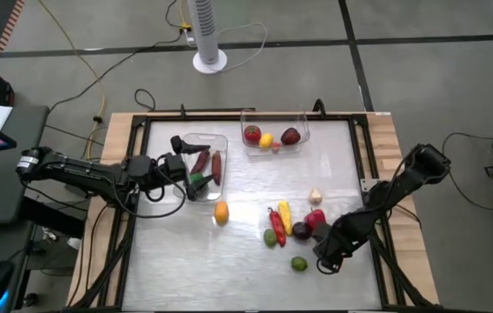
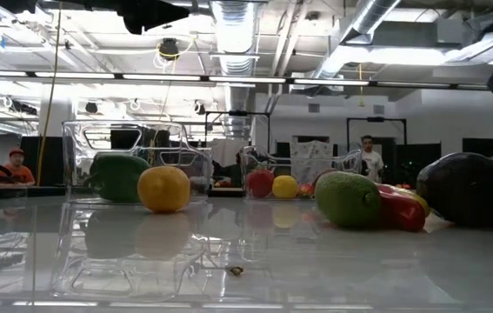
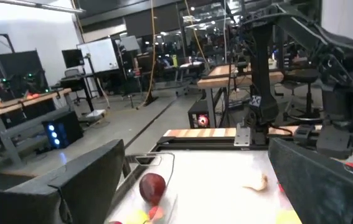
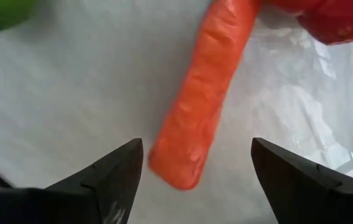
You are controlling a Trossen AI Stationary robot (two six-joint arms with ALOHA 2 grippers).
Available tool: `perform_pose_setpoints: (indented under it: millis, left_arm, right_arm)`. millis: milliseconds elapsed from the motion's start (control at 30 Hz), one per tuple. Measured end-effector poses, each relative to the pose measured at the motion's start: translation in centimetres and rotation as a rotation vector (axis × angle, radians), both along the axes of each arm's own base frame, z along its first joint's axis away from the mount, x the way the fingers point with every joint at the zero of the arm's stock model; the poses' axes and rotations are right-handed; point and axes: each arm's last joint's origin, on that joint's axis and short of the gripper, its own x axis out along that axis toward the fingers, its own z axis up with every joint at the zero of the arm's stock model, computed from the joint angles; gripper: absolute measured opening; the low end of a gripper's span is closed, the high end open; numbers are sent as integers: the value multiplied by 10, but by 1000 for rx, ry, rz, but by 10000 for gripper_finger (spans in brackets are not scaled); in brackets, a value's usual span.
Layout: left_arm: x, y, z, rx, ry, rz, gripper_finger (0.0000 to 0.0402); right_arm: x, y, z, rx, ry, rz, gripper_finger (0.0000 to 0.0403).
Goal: Sort produce into baskets
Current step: Put the orange carrot into the left transparent bin
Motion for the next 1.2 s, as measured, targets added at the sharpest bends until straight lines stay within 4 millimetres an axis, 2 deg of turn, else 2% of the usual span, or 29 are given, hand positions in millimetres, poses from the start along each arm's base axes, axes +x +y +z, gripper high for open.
perform_pose_setpoints:
  millis: [167, 400, 667, 867, 1100, 1200]
  left_arm:
    - [-1, 1, 1, 16, 1, 52, 387]
    - [-1, 2, 2, 23, -5, 79, 387]
    - [-1, 2, 2, 25, -13, 82, 387]
    - [-2, 2, 5, 24, -38, 94, 387]
    - [-2, 0, 6, 5, -52, 74, 387]
    - [-2, -2, 6, 5, -52, 65, 387]
  right_arm:
    - [-7, -6, -13, -28, 33, -22, 297]
    - [-8, -7, -21, -11, 9, 11, 252]
    - [-13, -9, -27, -10, 15, 46, 143]
    - [-7, -14, -21, 92, 72, 86, 143]
    - [-1, -8, 6, 258, 194, 144, 168]
    - [5, -1, 23, 346, 185, 189, 167]
